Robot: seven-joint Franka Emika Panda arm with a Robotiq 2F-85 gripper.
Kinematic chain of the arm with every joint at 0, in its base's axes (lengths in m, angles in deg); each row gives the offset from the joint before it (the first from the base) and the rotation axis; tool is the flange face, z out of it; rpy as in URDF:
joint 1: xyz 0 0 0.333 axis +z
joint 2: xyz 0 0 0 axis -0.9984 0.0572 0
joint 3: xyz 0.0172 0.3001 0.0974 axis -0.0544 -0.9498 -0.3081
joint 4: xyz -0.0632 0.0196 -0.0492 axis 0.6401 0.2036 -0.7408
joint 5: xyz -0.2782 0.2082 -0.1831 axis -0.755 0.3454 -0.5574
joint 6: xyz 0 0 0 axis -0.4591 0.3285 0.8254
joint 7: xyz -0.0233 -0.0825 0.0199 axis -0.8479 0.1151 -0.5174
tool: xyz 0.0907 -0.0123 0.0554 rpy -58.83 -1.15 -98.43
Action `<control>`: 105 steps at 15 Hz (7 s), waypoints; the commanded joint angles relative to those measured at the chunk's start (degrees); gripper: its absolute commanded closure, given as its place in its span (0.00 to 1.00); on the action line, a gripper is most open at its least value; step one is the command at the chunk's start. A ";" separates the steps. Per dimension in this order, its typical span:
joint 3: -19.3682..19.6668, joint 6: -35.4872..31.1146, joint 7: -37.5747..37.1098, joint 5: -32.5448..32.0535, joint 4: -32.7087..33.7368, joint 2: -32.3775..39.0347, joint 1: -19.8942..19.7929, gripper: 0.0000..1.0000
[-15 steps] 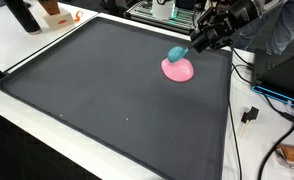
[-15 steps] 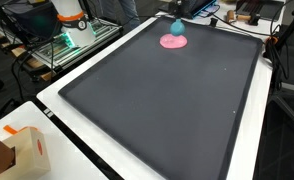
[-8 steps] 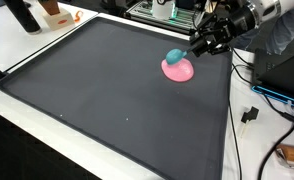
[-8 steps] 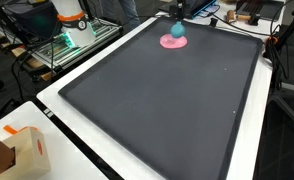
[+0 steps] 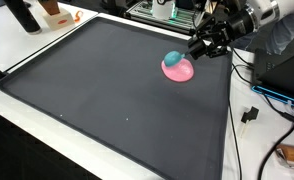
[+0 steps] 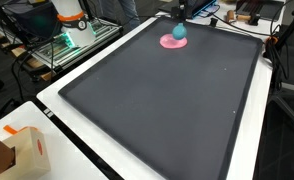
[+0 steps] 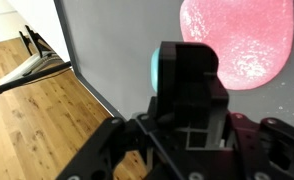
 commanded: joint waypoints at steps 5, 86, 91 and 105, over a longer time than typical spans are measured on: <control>0.73 -0.90 0.45 0.07 0.06 -1.41 -0.72 0.74; 13.93 -24.53 123.85 121.79 -25.73 -14.34 -30.74 0.74; 14.11 -26.43 125.01 122.26 -25.46 -12.73 -30.49 0.74; 14.42 -34.46 121.70 115.50 -25.87 -10.71 -28.24 0.74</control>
